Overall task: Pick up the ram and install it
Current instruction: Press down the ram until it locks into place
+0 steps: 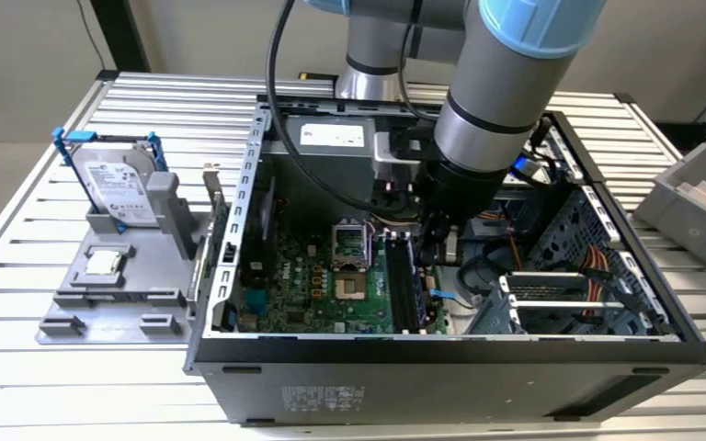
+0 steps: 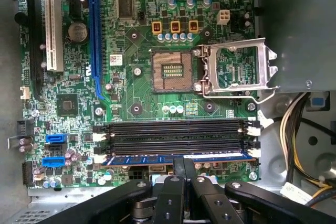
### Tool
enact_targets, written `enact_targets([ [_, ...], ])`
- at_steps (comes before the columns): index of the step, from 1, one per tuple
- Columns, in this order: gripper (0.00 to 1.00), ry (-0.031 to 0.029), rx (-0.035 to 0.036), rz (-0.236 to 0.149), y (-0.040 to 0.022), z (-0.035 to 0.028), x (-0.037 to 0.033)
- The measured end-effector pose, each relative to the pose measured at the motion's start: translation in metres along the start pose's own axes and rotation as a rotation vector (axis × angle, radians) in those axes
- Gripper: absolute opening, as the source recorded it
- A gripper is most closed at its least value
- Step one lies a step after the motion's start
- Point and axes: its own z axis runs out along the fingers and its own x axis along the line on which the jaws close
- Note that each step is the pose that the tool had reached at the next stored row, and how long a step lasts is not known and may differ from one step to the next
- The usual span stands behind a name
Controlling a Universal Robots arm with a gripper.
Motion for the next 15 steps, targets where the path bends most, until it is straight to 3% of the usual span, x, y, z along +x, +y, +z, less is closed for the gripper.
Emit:
enact_targets([
  [4,0.00,0.0004,0.0000,0.000,-0.0003,0.0044,0.0000],
  [15,0.00,0.0007,0.0000,0.000,-0.0004,0.0078,0.0002],
])
